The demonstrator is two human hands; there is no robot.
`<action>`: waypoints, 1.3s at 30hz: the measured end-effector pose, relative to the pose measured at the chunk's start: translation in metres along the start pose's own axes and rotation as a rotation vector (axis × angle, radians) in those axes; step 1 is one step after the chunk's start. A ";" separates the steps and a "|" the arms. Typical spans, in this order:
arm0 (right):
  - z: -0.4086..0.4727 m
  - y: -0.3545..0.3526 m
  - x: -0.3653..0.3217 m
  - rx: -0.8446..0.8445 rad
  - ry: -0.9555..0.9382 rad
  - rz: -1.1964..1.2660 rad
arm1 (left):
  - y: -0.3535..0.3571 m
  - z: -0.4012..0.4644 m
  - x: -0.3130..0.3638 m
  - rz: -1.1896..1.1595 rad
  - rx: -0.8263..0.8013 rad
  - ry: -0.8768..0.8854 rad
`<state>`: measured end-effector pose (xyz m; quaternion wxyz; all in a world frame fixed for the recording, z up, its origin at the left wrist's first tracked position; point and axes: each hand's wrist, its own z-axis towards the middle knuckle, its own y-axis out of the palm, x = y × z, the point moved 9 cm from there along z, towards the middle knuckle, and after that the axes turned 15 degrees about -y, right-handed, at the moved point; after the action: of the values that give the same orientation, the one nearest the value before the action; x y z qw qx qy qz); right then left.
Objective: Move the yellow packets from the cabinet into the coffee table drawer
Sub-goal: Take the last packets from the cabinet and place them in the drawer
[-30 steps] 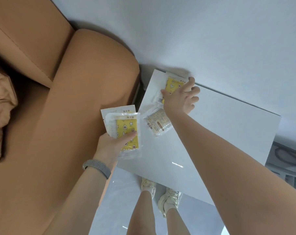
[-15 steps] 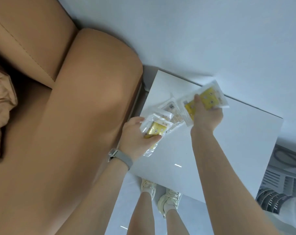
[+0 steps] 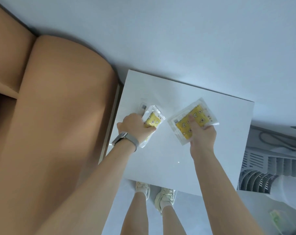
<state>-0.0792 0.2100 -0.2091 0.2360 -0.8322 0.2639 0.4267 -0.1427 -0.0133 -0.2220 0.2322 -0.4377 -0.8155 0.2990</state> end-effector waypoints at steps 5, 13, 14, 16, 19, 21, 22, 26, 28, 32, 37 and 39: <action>-0.005 0.000 -0.008 -0.206 0.122 0.183 | 0.028 -0.028 -0.001 -1.043 -0.690 -0.121; -0.053 0.029 -0.022 -0.723 0.248 0.487 | 0.040 -0.098 0.058 -1.481 -1.311 0.065; -0.058 0.031 -0.023 -0.764 0.246 0.474 | 0.039 -0.105 0.064 -1.446 -1.302 0.101; -0.059 0.029 -0.021 -0.772 0.247 0.455 | 0.038 -0.114 0.072 -1.386 -1.259 0.153; -0.060 0.025 -0.022 -0.790 0.214 0.427 | 0.040 -0.116 0.072 -1.339 -1.189 0.126; -0.062 0.022 -0.019 -0.795 0.216 0.433 | 0.039 -0.117 0.072 -1.300 -1.139 0.139; -0.063 0.019 -0.017 -0.802 0.217 0.438 | 0.039 -0.117 0.073 -1.270 -1.113 0.144; -0.064 0.006 -0.011 -0.823 0.196 0.430 | 0.038 -0.115 0.068 -1.167 -0.966 0.100; -0.064 -0.002 -0.009 -0.782 0.189 0.415 | 0.036 -0.115 0.064 -1.154 -0.915 0.079; -0.054 -0.032 -0.007 -0.515 0.182 0.403 | 0.026 -0.115 0.047 -1.219 -0.794 0.019; -0.058 -0.084 -0.041 -0.313 0.124 0.362 | 0.002 -0.144 0.025 -1.191 -0.659 -0.083; -0.070 -0.109 -0.068 -0.279 0.081 0.295 | -0.012 -0.172 0.025 -1.136 -0.632 -0.105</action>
<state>-0.0021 0.2649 -0.0976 0.0427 -0.8257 0.3304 0.4553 -0.0526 0.0518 -0.0884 0.1742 0.0297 -0.9788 -0.1034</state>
